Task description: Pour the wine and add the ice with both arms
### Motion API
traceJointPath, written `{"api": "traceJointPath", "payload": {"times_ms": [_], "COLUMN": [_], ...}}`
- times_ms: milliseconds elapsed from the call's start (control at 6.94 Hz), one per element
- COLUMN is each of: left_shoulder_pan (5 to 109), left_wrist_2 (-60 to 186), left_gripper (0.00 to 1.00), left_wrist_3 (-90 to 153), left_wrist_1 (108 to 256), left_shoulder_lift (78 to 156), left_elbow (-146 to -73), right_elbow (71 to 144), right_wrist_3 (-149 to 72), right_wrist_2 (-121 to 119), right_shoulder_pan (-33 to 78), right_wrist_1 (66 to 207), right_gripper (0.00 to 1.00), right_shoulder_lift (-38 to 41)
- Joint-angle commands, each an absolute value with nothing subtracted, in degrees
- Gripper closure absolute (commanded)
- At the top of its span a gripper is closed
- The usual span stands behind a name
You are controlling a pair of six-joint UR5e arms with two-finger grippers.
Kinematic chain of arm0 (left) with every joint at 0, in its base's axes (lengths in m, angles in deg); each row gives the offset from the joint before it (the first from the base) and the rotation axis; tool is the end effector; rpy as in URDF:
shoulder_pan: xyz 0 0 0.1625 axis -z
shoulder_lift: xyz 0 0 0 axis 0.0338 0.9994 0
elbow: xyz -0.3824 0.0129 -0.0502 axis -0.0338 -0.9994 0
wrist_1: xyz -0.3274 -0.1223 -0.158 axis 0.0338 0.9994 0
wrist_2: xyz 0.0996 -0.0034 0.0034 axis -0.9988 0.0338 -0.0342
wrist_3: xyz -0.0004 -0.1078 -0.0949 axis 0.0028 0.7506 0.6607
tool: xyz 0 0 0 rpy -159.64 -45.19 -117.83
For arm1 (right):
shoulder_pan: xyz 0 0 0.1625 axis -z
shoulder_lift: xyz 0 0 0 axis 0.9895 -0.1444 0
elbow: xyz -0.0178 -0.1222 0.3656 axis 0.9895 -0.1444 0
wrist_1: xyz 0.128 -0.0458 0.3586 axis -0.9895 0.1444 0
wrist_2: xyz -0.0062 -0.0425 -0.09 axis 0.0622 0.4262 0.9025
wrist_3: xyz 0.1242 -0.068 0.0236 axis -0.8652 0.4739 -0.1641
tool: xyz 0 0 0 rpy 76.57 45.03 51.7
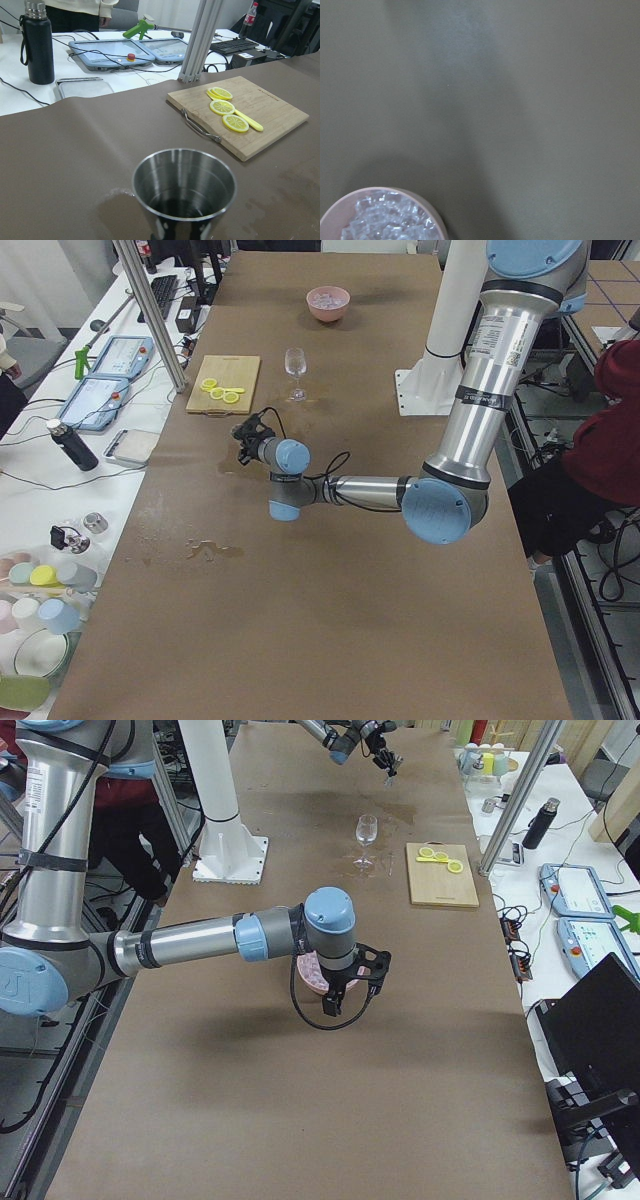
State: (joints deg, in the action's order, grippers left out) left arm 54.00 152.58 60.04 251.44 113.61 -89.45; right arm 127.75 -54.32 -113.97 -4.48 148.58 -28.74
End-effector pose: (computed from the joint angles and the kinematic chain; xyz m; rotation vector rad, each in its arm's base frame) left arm 0.2662 -0.5391 0.4465 1.0600 1.2181 0.1702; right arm 0.0024 -0.4053 0.5298 -0.0157 -0.8459 0.3620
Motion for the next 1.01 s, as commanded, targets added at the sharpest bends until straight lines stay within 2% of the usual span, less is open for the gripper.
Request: {"api": "traceJointPath", "payload": {"times_ms": [0, 288, 865], "left_shoulder_pan": [53.96, 53.79, 52.38], "left_wrist_2": [152.74, 152.91, 152.48], "left_gripper": [1.0, 1.0, 1.0], "left_wrist_3": [60.05, 63.11, 64.45], "left_wrist_1": [245.14, 241.61, 240.1], "left_shoulder_lift": [115.84, 117.59, 118.83], "left_elbow": [-93.97, -96.79, -99.17], "right_elbow": [128.9, 128.99, 129.34], "right_wrist_3": [-62.15, -71.28, -79.47], "right_wrist_2": [-113.39, -108.58, -102.14], "right_shoulder_pan": [1.25, 8.89, 18.14], "right_wrist_1": [148.45, 148.45, 148.45], "right_gripper": [0.0, 0.0, 0.0], "right_shoulder_lift": [-26.76, -22.81, -21.91]}}
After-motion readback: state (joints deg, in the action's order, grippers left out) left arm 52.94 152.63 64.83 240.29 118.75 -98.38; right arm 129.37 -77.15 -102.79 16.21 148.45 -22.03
